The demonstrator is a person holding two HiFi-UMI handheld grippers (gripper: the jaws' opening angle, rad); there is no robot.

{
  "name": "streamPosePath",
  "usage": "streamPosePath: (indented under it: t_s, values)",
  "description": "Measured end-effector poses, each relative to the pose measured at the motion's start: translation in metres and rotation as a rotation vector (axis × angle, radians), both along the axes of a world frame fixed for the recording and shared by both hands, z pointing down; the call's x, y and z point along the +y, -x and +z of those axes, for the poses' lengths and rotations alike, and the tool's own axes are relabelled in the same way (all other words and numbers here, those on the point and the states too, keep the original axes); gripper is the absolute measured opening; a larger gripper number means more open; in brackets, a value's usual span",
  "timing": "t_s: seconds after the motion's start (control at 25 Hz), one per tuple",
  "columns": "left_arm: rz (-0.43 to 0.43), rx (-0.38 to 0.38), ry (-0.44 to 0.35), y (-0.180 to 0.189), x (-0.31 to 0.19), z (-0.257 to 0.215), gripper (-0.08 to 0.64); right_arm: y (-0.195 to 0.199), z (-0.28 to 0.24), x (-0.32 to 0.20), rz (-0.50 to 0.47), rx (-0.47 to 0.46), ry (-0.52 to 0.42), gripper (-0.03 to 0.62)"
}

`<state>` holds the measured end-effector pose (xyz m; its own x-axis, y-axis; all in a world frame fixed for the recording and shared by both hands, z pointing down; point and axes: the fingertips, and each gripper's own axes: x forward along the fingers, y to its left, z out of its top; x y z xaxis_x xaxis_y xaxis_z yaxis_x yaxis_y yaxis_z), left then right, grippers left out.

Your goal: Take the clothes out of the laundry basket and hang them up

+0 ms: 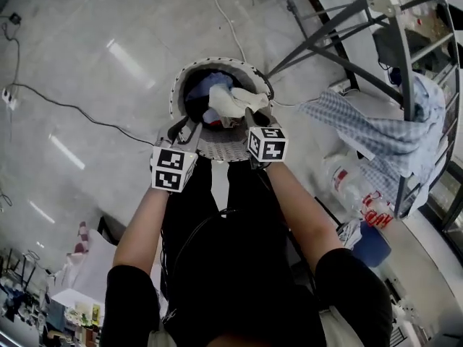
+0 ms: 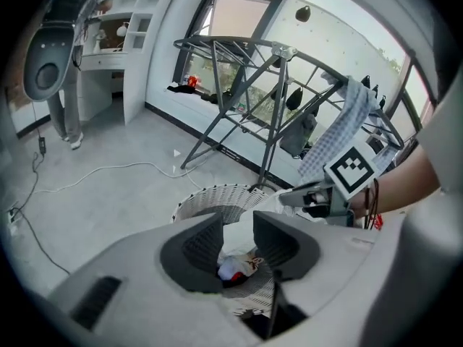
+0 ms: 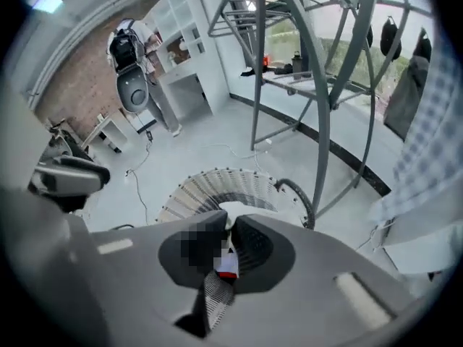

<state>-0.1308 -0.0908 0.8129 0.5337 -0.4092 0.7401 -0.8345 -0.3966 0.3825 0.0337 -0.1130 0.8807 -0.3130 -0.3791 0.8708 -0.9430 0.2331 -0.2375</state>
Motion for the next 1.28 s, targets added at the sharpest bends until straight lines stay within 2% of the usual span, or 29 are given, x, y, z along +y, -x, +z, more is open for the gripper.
streamPosePath:
  t_s: [0.24,0.44,0.56,0.76,1.04,1.28]
  values:
    - [0.103,-0.023,-0.058,0.000,0.010,-0.060,0.138,0.004,-0.123,-0.016,-0.066,-0.087,-0.101,0.031]
    - [0.094,-0.022,-0.076,0.008,0.014,-0.100,0.138,0.010,-0.219,-0.023,-0.090,-0.151,-0.182,0.029]
    - [0.078,-0.019,-0.098,0.011,0.010,-0.120,0.140,0.019,-0.270,-0.024,-0.140,-0.203,-0.223,0.029]
    - [0.092,-0.032,-0.142,0.017,0.002,-0.146,0.144,0.033,-0.351,-0.032,-0.275,-0.225,-0.333,0.029]
    - [0.108,-0.049,-0.201,0.024,-0.007,-0.171,0.144,0.038,-0.467,-0.049,-0.355,-0.264,-0.521,0.029]
    - [0.149,-0.001,-0.244,0.007,-0.017,-0.182,0.169,0.048,-0.555,-0.047,-0.439,-0.252,-0.673,0.029]
